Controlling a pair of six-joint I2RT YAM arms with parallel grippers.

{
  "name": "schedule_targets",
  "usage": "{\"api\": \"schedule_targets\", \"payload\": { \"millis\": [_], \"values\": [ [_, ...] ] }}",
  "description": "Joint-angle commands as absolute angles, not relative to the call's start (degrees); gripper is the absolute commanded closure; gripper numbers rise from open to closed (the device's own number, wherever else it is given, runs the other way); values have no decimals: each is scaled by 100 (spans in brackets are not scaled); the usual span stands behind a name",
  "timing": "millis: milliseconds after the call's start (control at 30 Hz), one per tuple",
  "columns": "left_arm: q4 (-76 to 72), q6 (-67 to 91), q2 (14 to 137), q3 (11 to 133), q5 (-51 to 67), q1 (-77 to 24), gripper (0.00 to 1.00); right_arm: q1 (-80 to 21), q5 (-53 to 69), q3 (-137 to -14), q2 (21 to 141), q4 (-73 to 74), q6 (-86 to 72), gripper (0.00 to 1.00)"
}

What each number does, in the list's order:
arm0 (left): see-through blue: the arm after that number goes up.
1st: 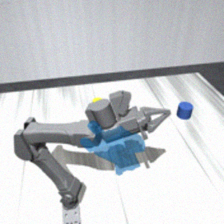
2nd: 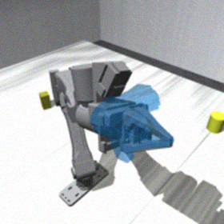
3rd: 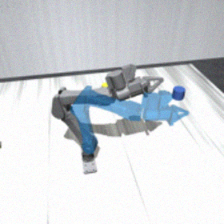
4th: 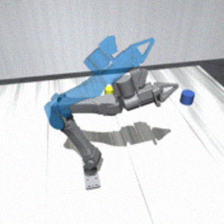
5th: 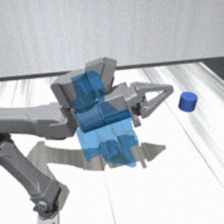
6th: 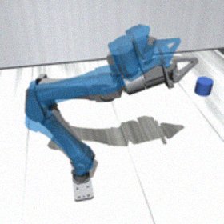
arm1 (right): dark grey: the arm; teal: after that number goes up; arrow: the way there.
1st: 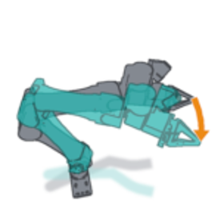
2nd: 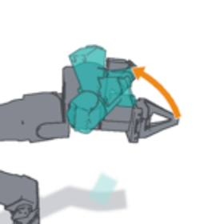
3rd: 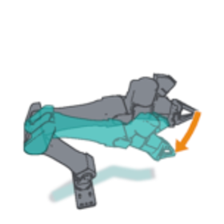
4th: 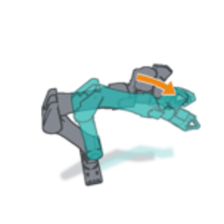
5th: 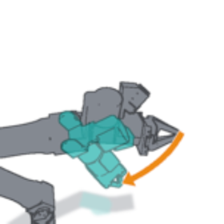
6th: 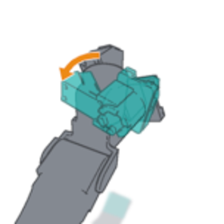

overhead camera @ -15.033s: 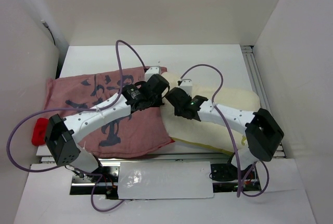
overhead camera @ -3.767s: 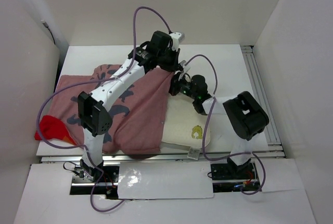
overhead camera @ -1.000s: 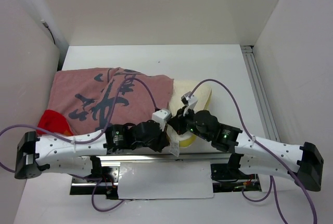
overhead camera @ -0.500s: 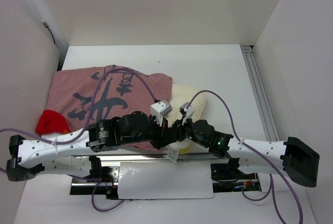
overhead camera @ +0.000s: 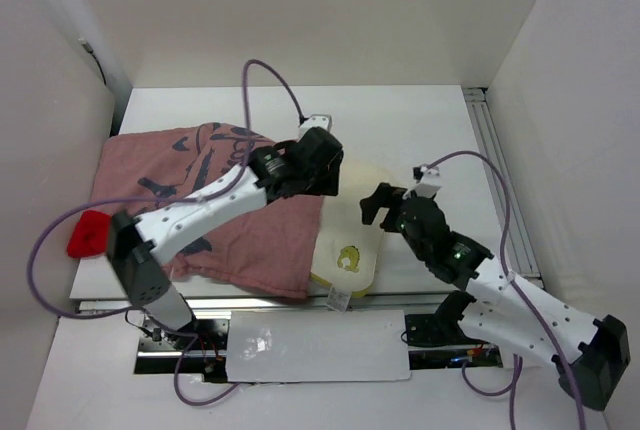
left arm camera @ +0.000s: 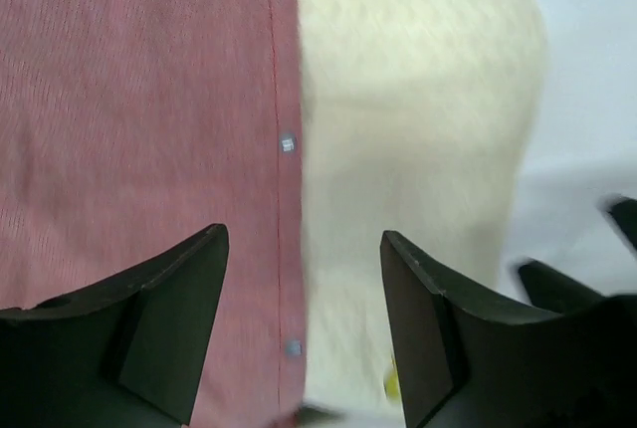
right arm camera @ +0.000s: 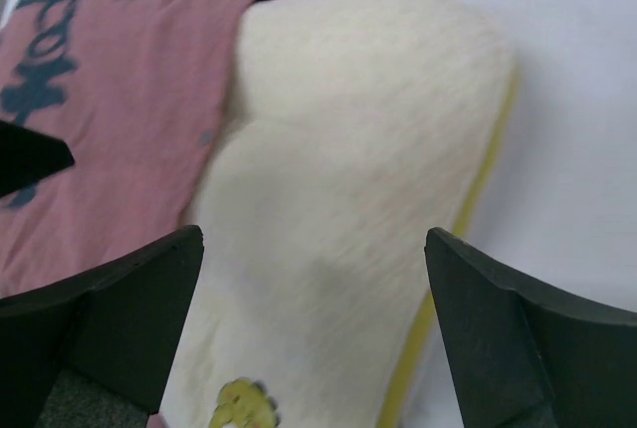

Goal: Put the pillow into the pillowcase

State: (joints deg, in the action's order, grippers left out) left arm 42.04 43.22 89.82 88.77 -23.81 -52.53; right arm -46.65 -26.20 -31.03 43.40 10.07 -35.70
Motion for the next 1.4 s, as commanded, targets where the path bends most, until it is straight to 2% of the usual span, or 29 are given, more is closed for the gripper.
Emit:
{"api": "schedule_targets", "payload": {
  "millis": [0, 133, 233, 300, 333, 400, 433, 500, 533, 567, 633, 700, 733, 767, 800, 933, 1167, 1300, 1367],
  "values": [
    [4718, 3771, 10050, 9743, -2355, -5036, 25, -3773, -2202, -3498, 4587, 1907, -3920, 1],
    [4966, 3533, 10871, 10247, -2250, -4835, 25, -2193, -338, -3525, 5149, 1776, -3499, 1],
    [5089, 3603, 11309, 10441, -2250, -4693, 29, -1541, 987, -3349, 5536, 1373, -3278, 1],
    [5395, 3787, 11504, 10555, -2416, -4545, 34, -1459, 1483, -3296, 5808, 1170, -3190, 1],
    [5449, 3840, 11574, 10556, -2417, -4544, 42, -1459, 1703, -3235, 5870, 943, -3190, 1],
    [5449, 3893, 11698, 10556, -2487, -4491, 52, -1581, 1775, -3182, 6081, 704, -3129, 1],
    [5449, 3894, 11698, 10556, -2487, -4491, 67, -1765, 1845, -3182, 6178, 512, -3129, 1],
    [5519, 3894, 11812, 10617, -2487, -4438, 83, -1968, 1846, -3234, 6475, 361, -3129, 1],
    [5520, 3894, 11812, 10704, -2487, -4438, 94, -2073, 1846, -3234, 6582, 247, -3068, 1],
    [5520, 3894, 11812, 10757, -2487, -4438, 100, -2240, 1785, -3287, 6705, 246, -3067, 1],
    [5398, 3815, 11725, 10819, -2557, -4386, 100, -2364, 1784, -3348, 7092, 10, -3006, 3],
    [5265, 3605, 11620, 10890, -2488, -4386, 100, -2364, 1942, -3349, 7407, -219, -2944, 28],
    [5265, 3534, 11497, 11046, -2487, -4447, 100, -2416, 2195, -3401, 7487, -498, -2875, 44],
    [5108, 3464, 11426, 11048, -2426, -4447, 100, -2417, 2276, -3401, 7549, -640, -2874, 74],
    [5037, 3298, 11339, 11117, -2365, -4508, 100, -2495, 2276, -3401, 7602, -833, -2752, 100],
    [4720, 2876, 10873, 11241, -1908, -4622, 100, -2820, 2592, -3349, 7131, -1615, -2147, 100],
    [4658, 2514, 10310, 11856, -1767, -5158, 100, -3428, 2646, -2339, 5564, -4687, -1915, 100],
    [4728, 2382, 10178, 12234, -1776, -5545, 100, -3699, 2339, -1750, 5554, -6168, -1794, 100],
    [4729, 2434, 10117, 12348, -1714, -5721, 100, -3884, 1988, -1697, 5983, -6633, -1793, 100]
  ]
}}
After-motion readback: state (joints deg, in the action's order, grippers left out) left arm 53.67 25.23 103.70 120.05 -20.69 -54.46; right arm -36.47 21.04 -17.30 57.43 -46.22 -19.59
